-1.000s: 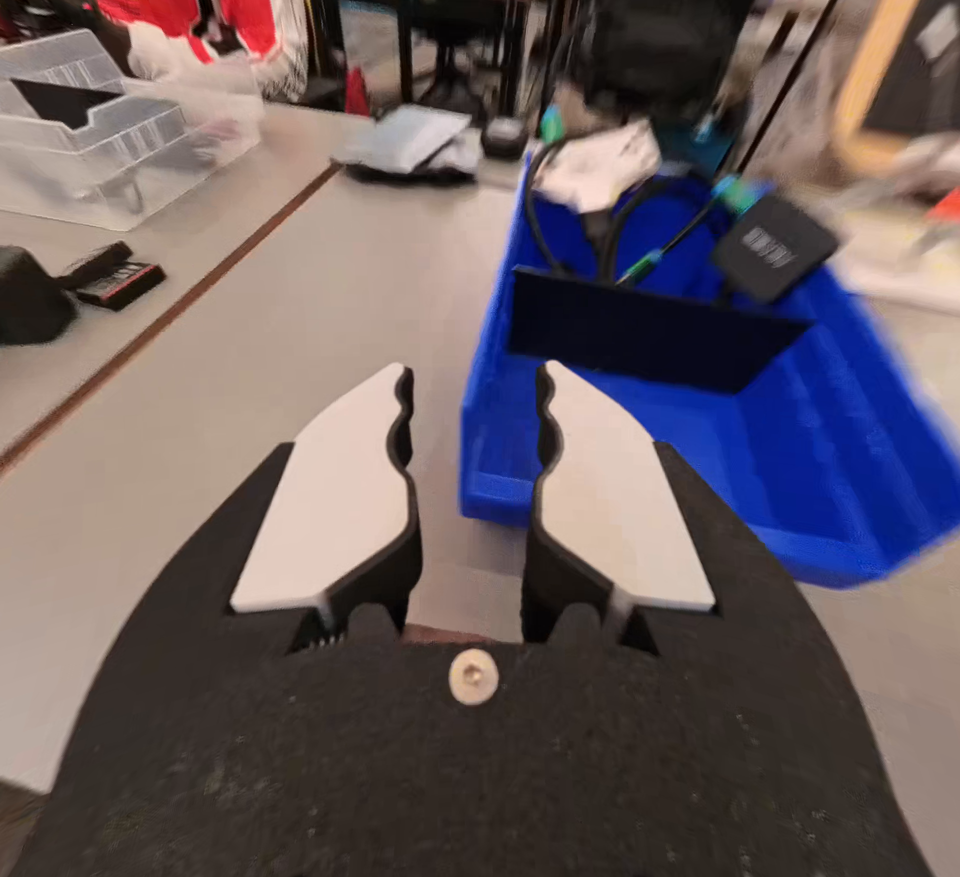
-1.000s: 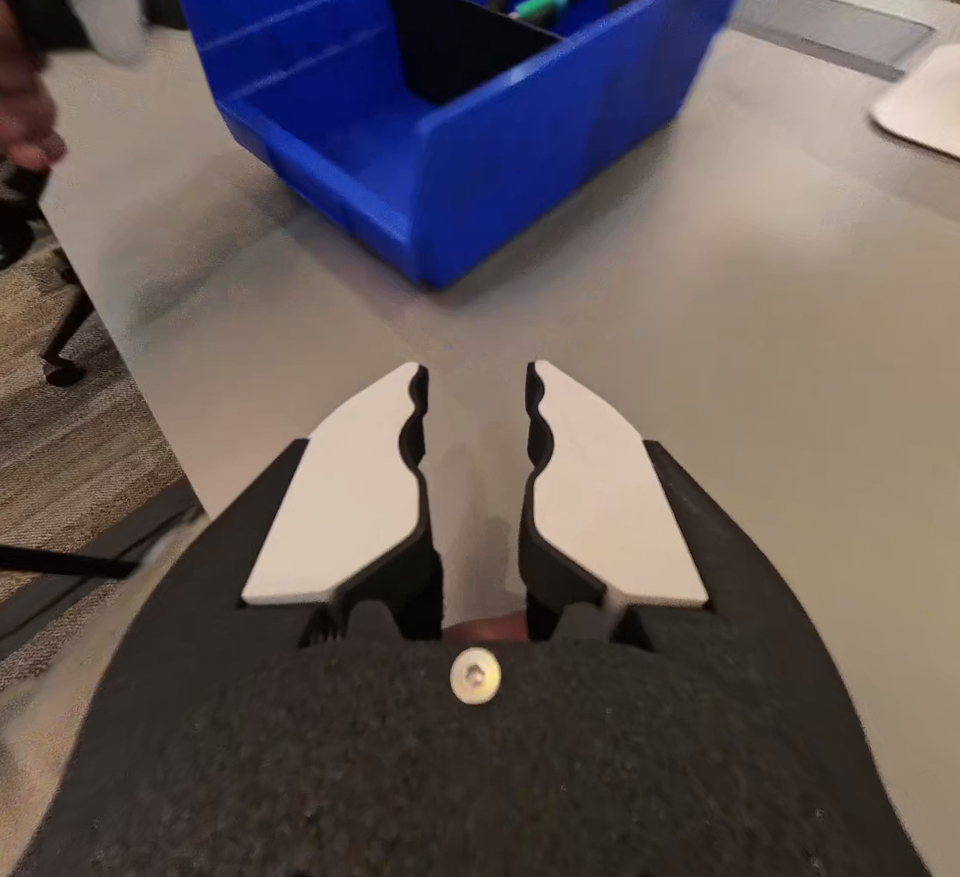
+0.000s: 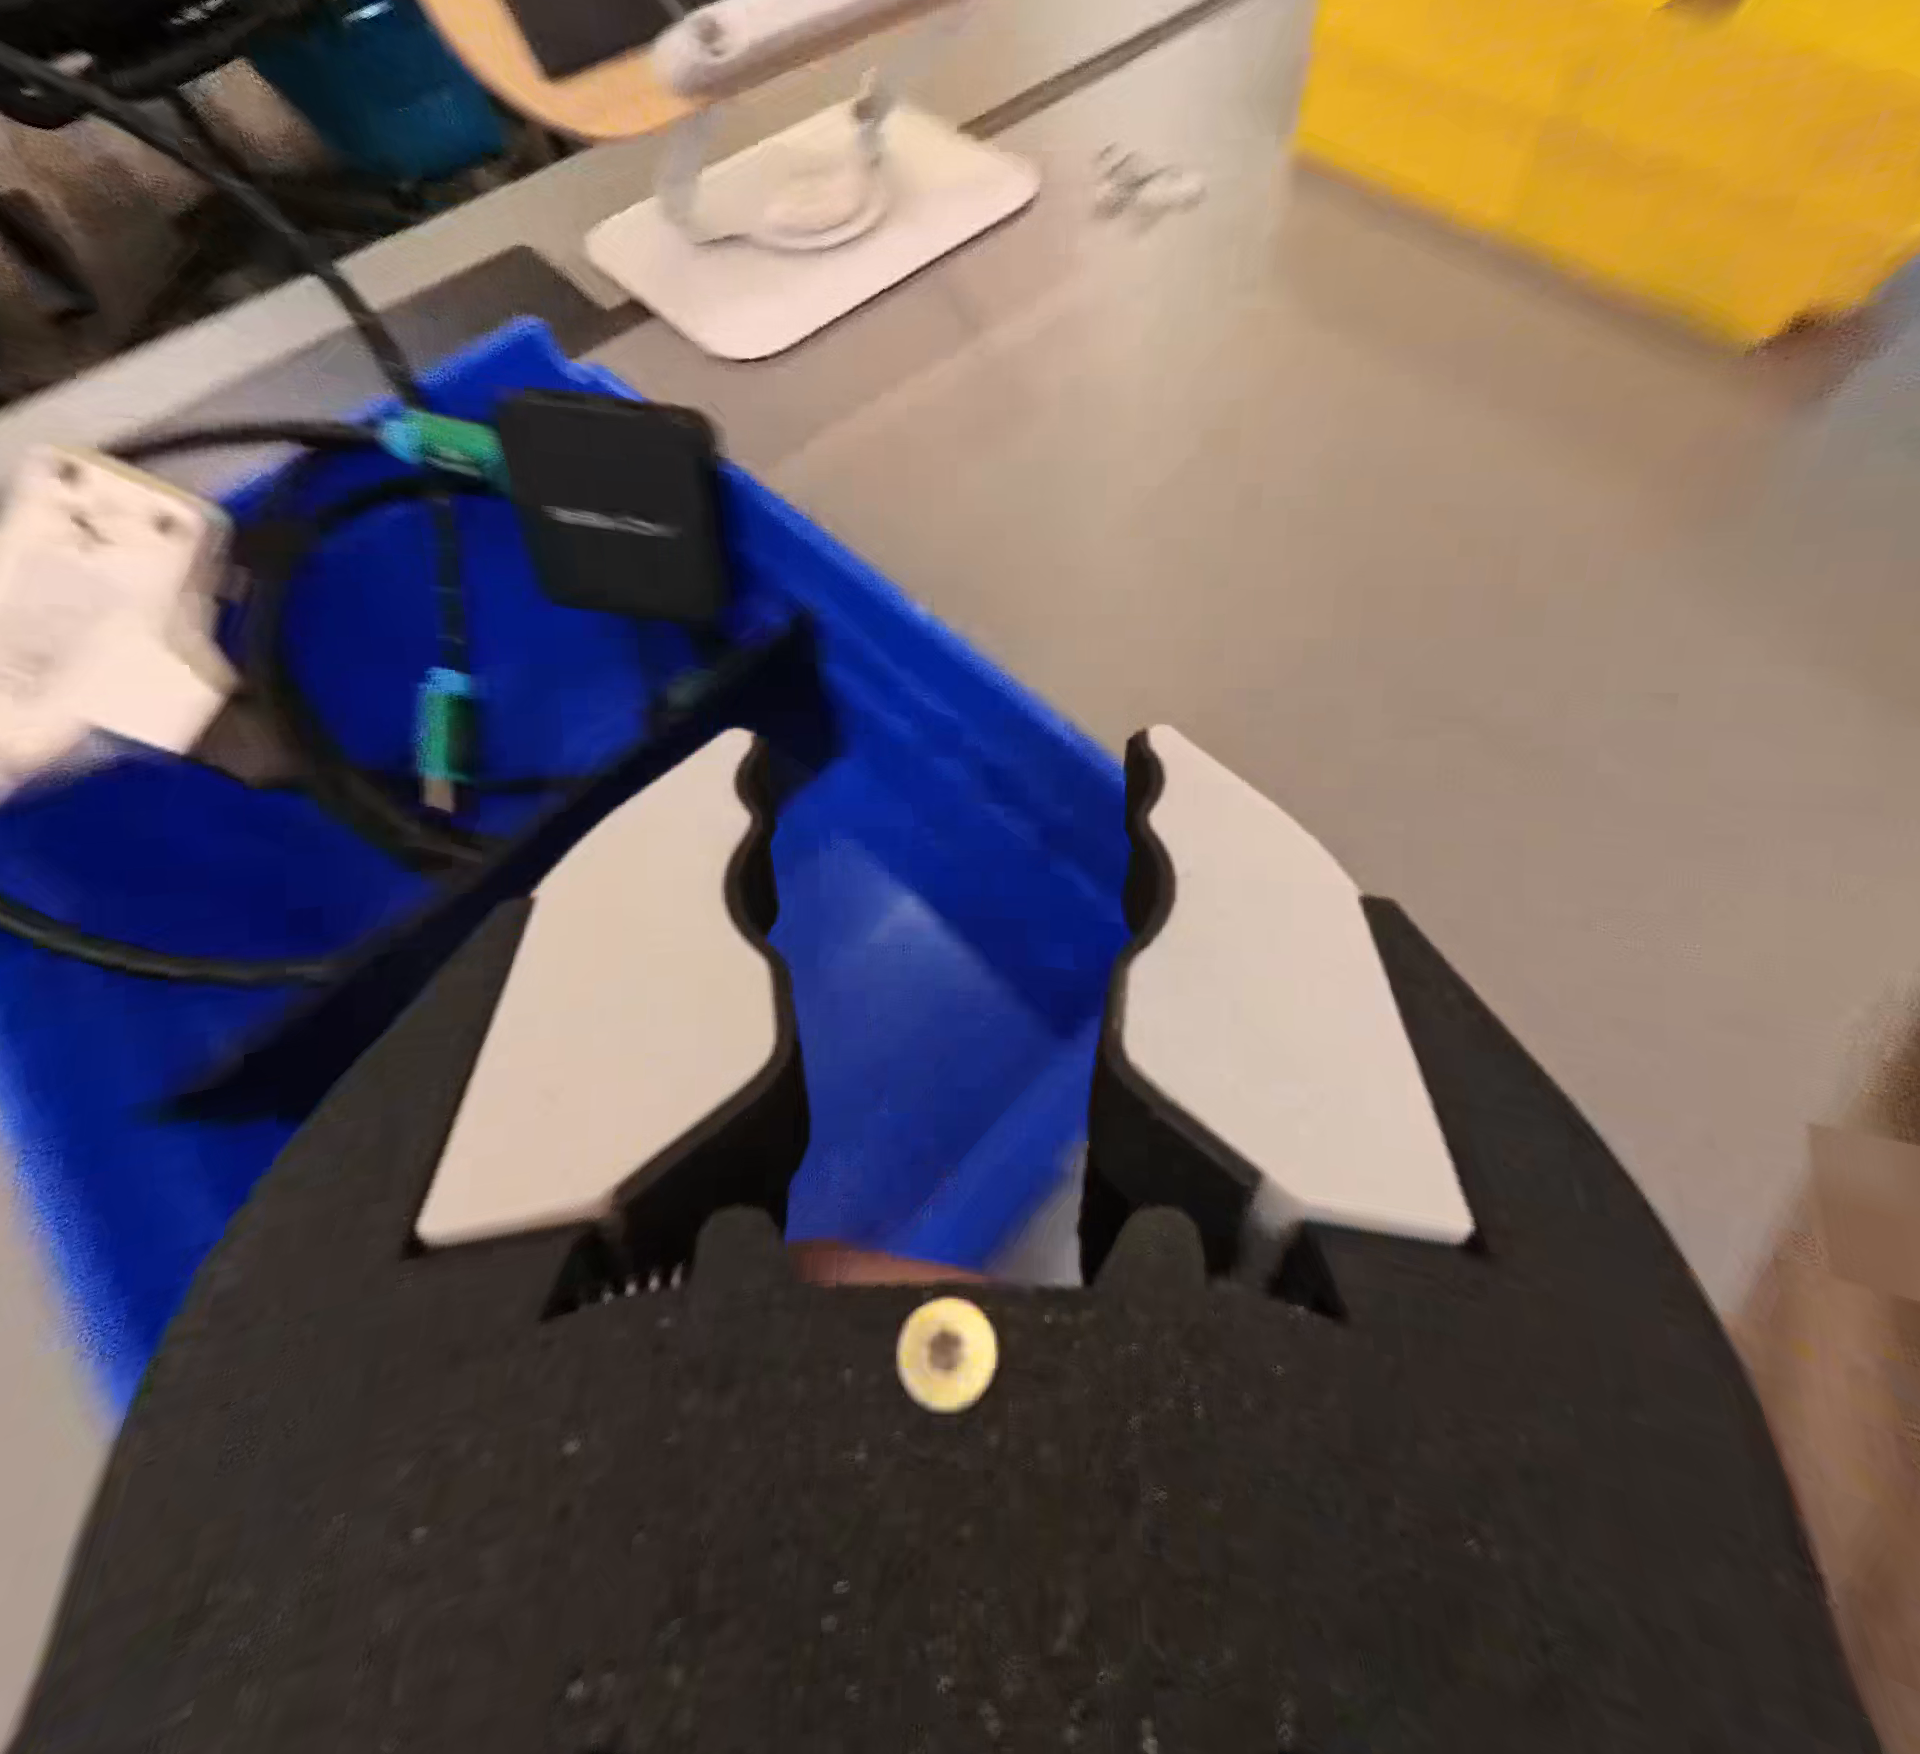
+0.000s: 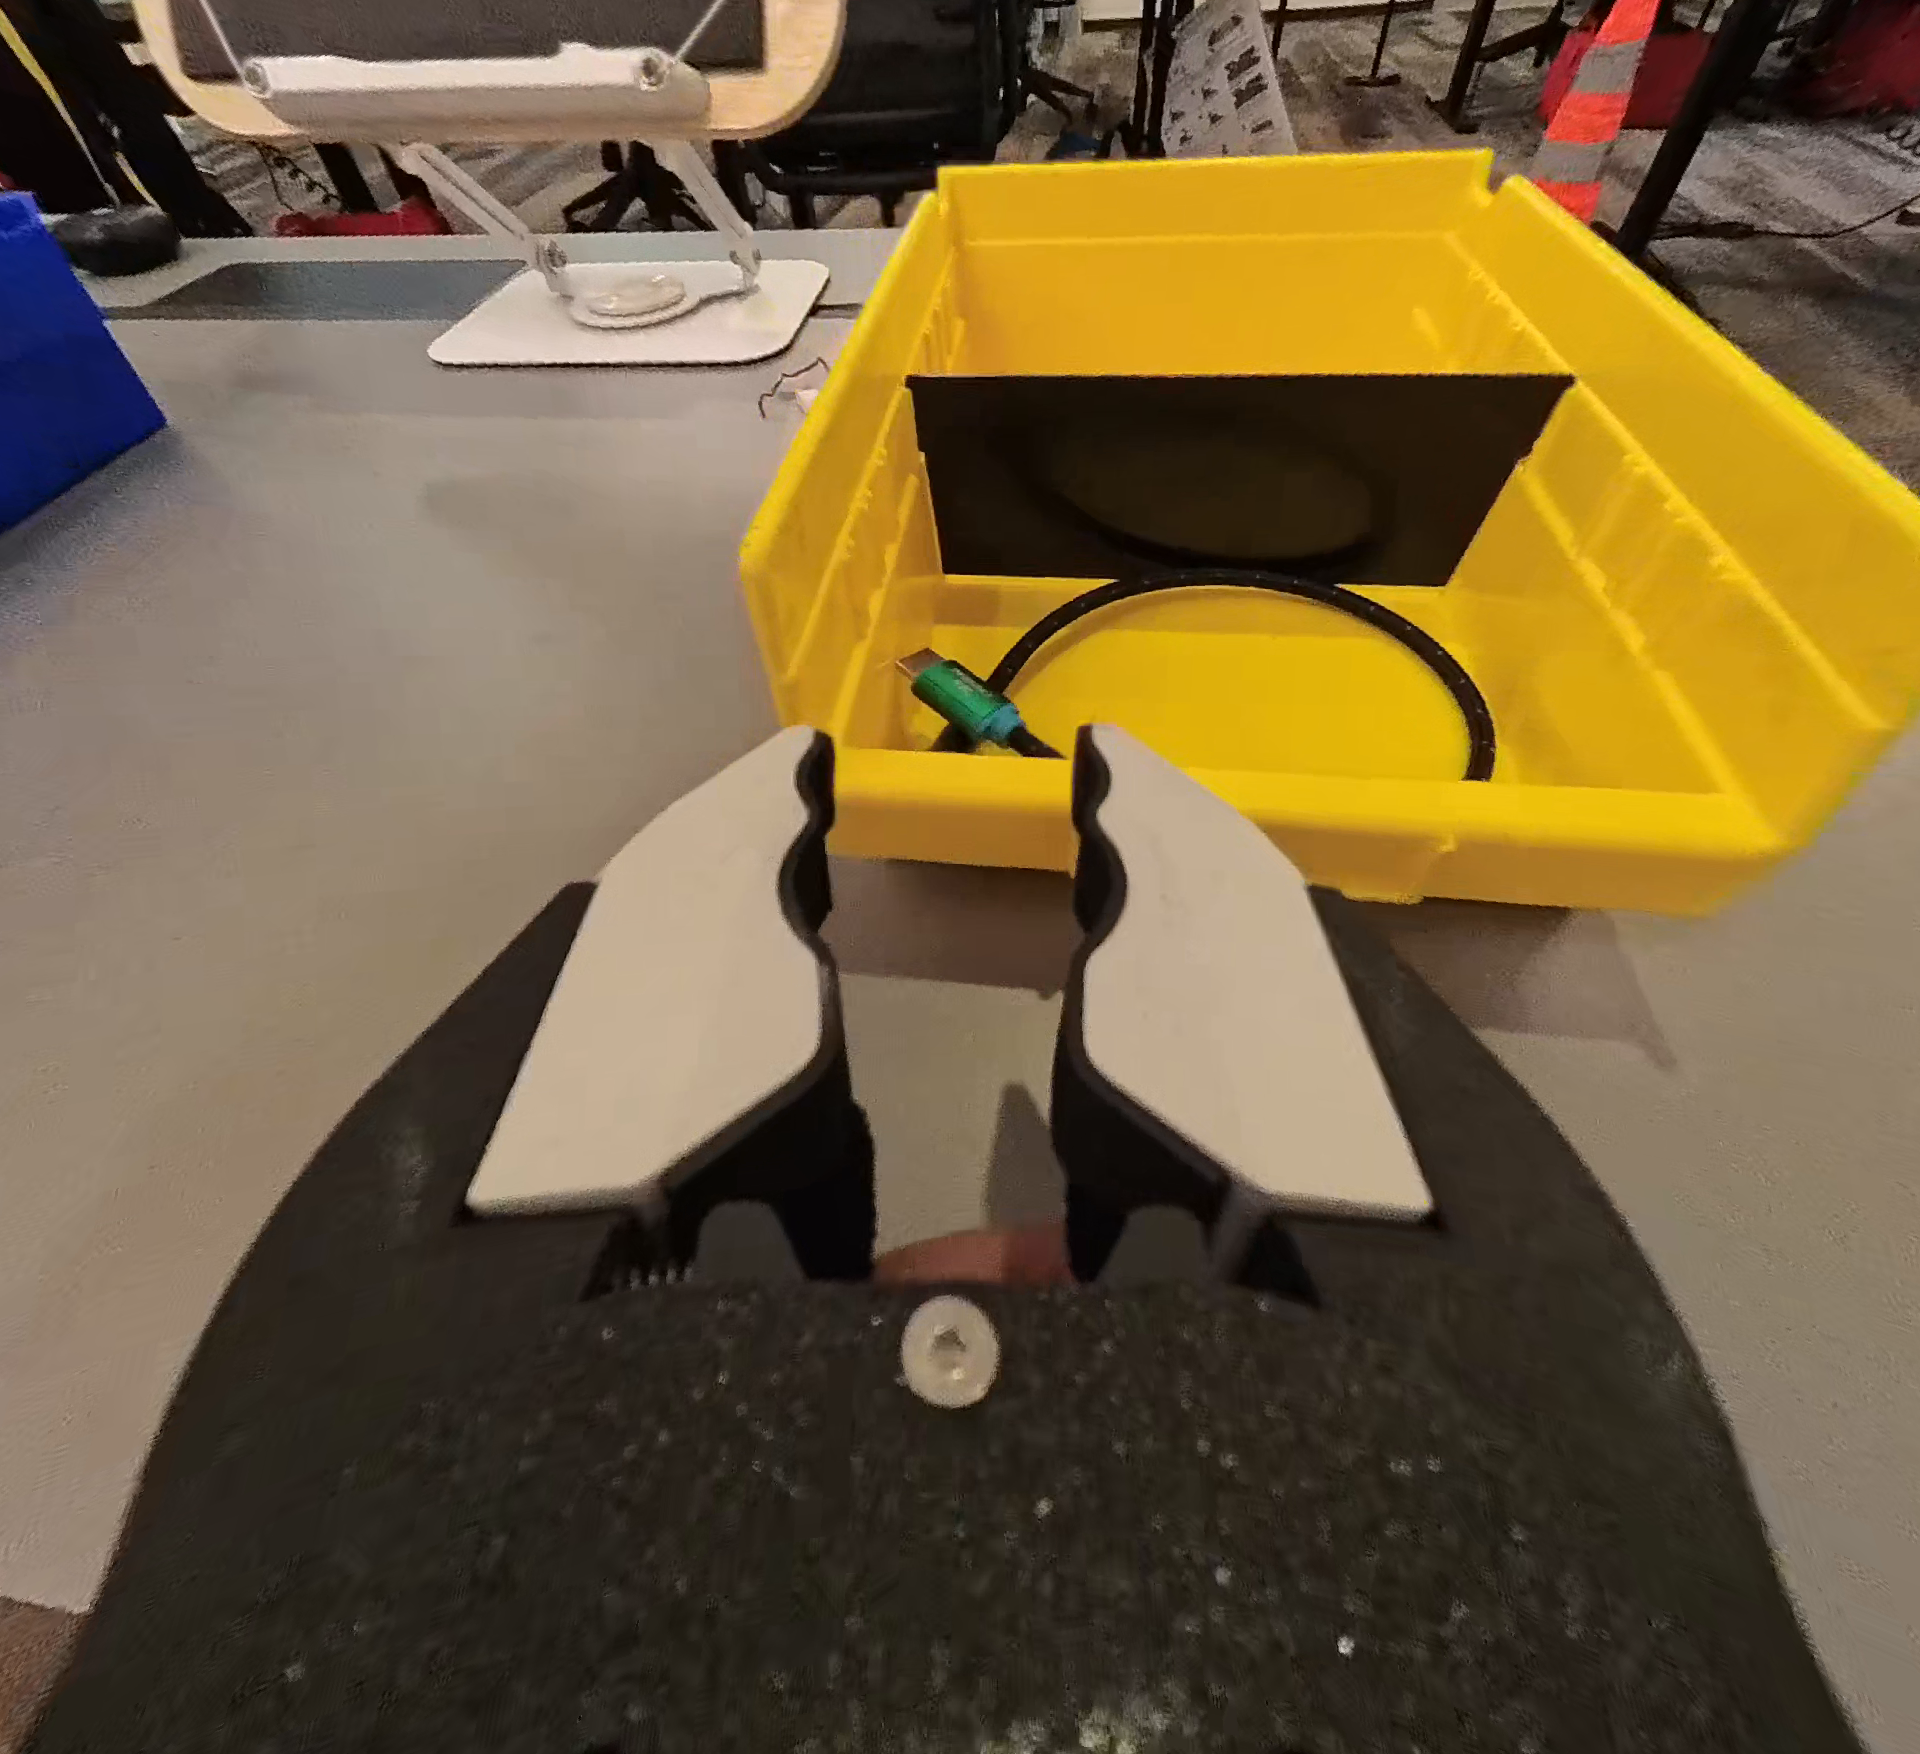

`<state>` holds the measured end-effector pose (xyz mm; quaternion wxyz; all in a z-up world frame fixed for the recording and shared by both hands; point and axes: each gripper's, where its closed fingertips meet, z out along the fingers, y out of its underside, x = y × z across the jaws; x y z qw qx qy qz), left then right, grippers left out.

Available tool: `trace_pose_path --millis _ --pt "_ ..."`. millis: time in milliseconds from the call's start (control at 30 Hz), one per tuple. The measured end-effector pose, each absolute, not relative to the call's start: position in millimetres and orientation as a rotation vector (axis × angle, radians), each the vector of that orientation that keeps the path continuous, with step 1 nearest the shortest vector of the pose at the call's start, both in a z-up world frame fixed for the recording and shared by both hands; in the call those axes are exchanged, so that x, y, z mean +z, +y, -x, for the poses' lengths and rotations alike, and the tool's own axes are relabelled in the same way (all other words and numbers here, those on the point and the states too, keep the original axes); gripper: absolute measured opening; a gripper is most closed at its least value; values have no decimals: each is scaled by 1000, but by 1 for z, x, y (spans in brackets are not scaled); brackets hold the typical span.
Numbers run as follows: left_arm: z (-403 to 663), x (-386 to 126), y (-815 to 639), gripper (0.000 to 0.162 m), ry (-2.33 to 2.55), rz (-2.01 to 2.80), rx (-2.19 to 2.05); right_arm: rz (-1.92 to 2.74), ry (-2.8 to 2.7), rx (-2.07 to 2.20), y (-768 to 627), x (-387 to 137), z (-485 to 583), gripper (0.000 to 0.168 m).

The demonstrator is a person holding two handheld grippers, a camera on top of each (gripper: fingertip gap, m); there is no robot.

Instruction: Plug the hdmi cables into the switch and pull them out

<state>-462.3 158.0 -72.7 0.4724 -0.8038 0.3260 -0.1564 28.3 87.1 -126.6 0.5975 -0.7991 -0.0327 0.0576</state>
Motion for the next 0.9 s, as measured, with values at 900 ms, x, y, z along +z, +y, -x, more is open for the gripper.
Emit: trace_pose_path --millis 900 --pt "485 -92 303 73 1209 2022 140 1796 -78 231 79 -118 -10 43"
